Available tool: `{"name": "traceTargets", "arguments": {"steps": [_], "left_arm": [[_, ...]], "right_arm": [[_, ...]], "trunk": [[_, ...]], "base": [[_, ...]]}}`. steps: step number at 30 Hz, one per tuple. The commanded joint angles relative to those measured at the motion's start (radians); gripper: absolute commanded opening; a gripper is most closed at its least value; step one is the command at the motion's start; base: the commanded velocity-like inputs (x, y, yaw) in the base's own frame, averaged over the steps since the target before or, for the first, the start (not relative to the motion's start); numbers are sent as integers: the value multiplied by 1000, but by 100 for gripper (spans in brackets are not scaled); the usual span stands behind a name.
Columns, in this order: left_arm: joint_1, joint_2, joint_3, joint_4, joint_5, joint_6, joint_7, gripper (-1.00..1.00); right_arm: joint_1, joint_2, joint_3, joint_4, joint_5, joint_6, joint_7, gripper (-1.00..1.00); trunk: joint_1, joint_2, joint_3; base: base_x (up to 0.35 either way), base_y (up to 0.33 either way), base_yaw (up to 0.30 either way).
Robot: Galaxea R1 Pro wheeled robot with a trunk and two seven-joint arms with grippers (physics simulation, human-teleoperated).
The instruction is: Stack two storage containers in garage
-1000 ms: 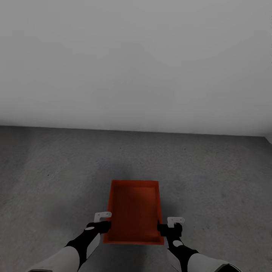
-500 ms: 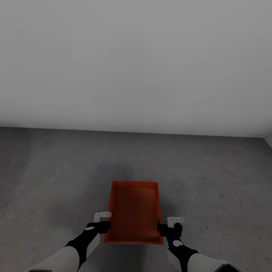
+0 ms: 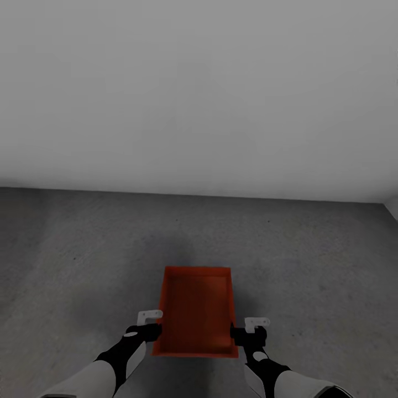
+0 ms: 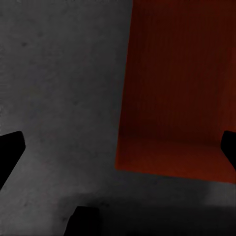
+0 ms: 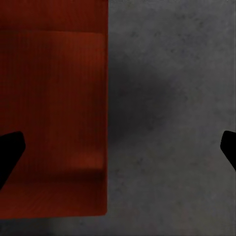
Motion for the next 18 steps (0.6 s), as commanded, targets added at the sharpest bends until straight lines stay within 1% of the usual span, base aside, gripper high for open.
{"name": "traceTargets", "arguments": {"steps": [1, 18], "left_arm": [[0, 0, -1, -2, 7, 4, 3, 100], [0, -2, -1, -8, 7, 4, 3, 100]], "right_arm": [[0, 0, 8, 1, -7, -2, -3, 100], [0, -1, 8, 1, -7, -2, -3, 100]], "trunk": [[-4, 7, 3], [-69, 126, 56]], "base": [[0, 0, 0], [0, 0, 0]]}}
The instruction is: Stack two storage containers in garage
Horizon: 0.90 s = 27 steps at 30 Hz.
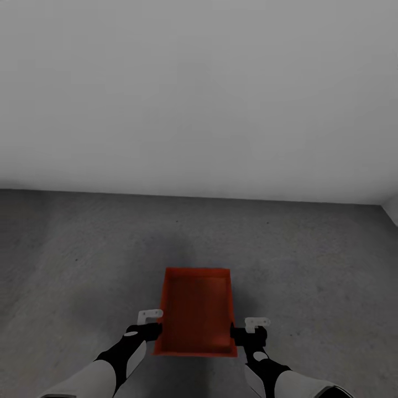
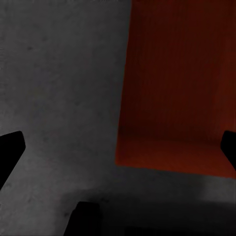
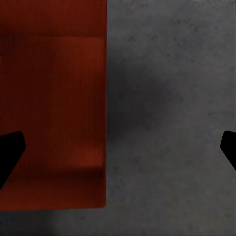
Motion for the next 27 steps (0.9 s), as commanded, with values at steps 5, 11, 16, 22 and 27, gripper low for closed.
{"name": "traceTargets", "arguments": {"steps": [5, 11, 16, 22, 27], "left_arm": [[-1, -1, 0, 0, 7, 4, 3, 100], [0, -2, 1, 0, 7, 4, 3, 100], [0, -2, 1, 0, 7, 4, 3, 100], [0, -2, 1, -1, 7, 4, 3, 100], [0, -2, 3, -2, 7, 4, 4, 100]], "right_arm": [[0, 0, 8, 1, -7, -2, -3, 100], [0, 0, 8, 1, -7, -2, -3, 100], [0, 0, 8, 1, -7, -2, -3, 100], [0, 0, 8, 1, -7, -2, -3, 100], [0, 2, 8, 1, -7, -2, -3, 100]], "trunk": [[-19, 35, 15], [-42, 77, 34], [-61, 112, 50], [-84, 154, 68], [-104, 189, 84]], "base": [[0, 0, 0], [0, 0, 0], [0, 0, 0], [0, 0, 0], [0, 0, 0]]}}
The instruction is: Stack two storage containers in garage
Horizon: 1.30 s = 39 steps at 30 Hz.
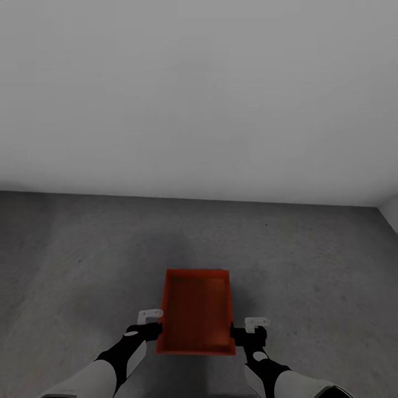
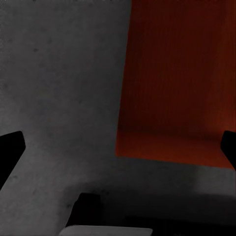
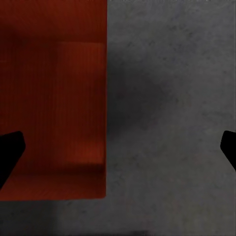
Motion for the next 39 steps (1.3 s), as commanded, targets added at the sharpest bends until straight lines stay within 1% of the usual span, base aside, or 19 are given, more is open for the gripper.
{"name": "traceTargets", "arguments": {"steps": [1, 2, 16, 19, 39], "left_arm": [[0, 0, 0, -2, 7, 4, 3, 100], [0, 0, 0, -2, 7, 4, 2, 100], [0, -1, -2, -2, 6, 4, 2, 100], [0, -2, -1, 0, 6, 4, 2, 100], [0, -3, -2, 3, 8, 5, 2, 100]], "right_arm": [[-1, 0, 8, 1, -7, -2, -3, 100], [0, 1, 8, 1, -7, -2, -3, 100], [0, 1, 8, 1, -6, -2, -3, 100], [-1, 1, 8, 1, -6, -2, -3, 100], [0, 1, 8, 1, -7, -2, -3, 100]], "trunk": [[-4, 7, 3], [-8, 14, 6], [-8, 14, 6], [-8, 14, 6], [-8, 14, 6]], "base": [[0, 0, 0], [0, 0, 0], [0, 0, 0], [-120, 0, 0], [-326, 0, 0]]}}
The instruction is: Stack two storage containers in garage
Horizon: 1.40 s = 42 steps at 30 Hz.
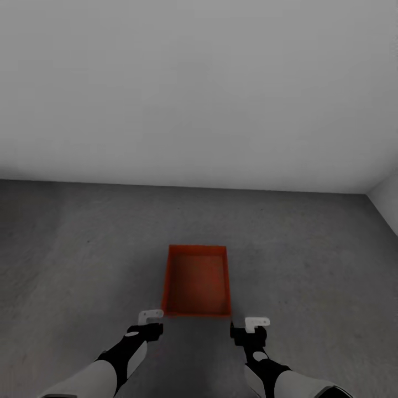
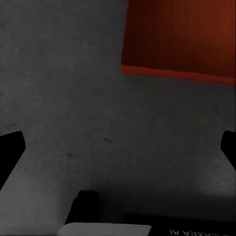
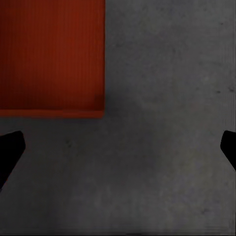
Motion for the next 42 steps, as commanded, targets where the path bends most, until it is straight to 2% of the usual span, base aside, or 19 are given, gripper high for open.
{"name": "traceTargets", "arguments": {"steps": [1, 16, 23, 26, 31, 35, 38, 39, 42], "left_arm": [[0, 0, -1, -2, 7, 4, 3, 100], [0, 0, -1, 1, 9, 4, 3, 100], [0, 14, -1, 4, 5, 3, -2, 100], [0, 38, -2, 28, 6, 4, 1, 100], [2, 133, -1, 169, 11, 3, -7, 100], [6, 183, 0, 200, 14, 4, -8, 100], [6, 201, 0, 204, 21, 3, -9, 100], [10, 215, 0, 206, 34, 3, -9, 100], [12, 234, 0, 206, 54, 3, -9, 100]], "right_arm": [[-1, 0, 8, 1, -7, -3, -4, 100], [0, 0, 8, 1, -6, -3, -4, 100], [0, -7, 8, 1, -4, -2, -6, 100], [-4, -13, 7, 4, -4, 1, -9, 100], [-1, -20, 8, 29, -5, 13, -8, 100], [-1, -28, 8, 38, -4, 17, -8, 100], [-1, -29, 8, 40, -3, 18, -7, 100], [-1, -28, 9, 40, -2, 19, -7, 100], [-1, -27, 10, 41, -2, 19, -7, 100]], "trunk": [[-1, -1, -1], [-1, -1, -1], [-1, -1, -1], [-1, -1, -1], [-1, -1, -1], [-1, -1, -1], [-1, -1, -1], [-1, -1, -1], [-1, -1, -1]], "base": [[-345, 0, 0], [-345, 0, 0], [-146, 0, 0], [-18, 0, 0], [-4, 0, 0], [0, 0, 0], [0, 0, 0], [0, 0, 0], [0, 0, 0]]}}
